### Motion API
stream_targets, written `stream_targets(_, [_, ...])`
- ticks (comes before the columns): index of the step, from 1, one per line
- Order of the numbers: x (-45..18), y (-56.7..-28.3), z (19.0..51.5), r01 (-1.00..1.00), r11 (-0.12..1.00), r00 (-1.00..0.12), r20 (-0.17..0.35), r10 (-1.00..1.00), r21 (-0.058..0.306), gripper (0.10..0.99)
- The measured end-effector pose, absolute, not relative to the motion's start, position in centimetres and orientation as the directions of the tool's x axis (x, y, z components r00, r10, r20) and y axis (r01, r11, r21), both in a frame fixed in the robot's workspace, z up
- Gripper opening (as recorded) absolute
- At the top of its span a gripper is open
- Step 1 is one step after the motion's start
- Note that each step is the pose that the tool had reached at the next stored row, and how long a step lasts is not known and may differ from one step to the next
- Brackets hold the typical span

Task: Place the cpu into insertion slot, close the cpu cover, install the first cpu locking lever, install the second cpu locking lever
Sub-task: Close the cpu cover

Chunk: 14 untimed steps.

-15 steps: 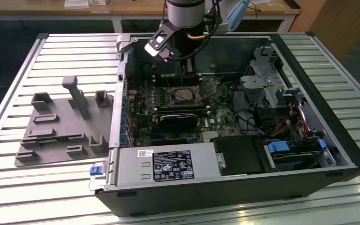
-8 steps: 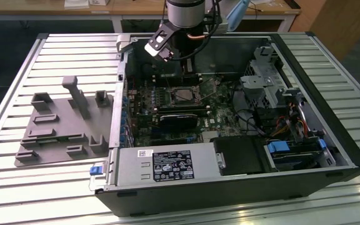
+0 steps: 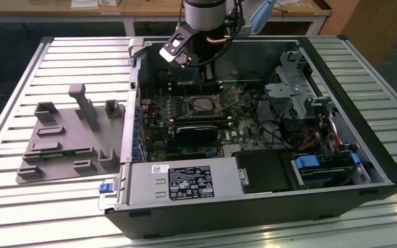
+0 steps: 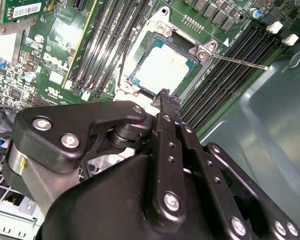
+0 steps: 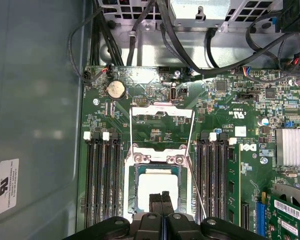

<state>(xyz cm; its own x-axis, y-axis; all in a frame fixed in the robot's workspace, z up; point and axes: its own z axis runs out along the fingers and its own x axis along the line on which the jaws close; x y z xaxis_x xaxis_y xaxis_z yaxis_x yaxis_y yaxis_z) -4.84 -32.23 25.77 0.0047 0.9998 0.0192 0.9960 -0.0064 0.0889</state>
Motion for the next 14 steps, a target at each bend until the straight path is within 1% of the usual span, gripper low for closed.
stream_targets(7, [-4.3, -32.2, 25.8, 0.996, -0.006, 0.005, 0.019, 1.0, 0.089, 0.102])
stream_targets(14, [-1.8, -32.2, 25.8, 0.996, -0.006, 0.005, 0.019, 1.0, 0.086, 0.102])
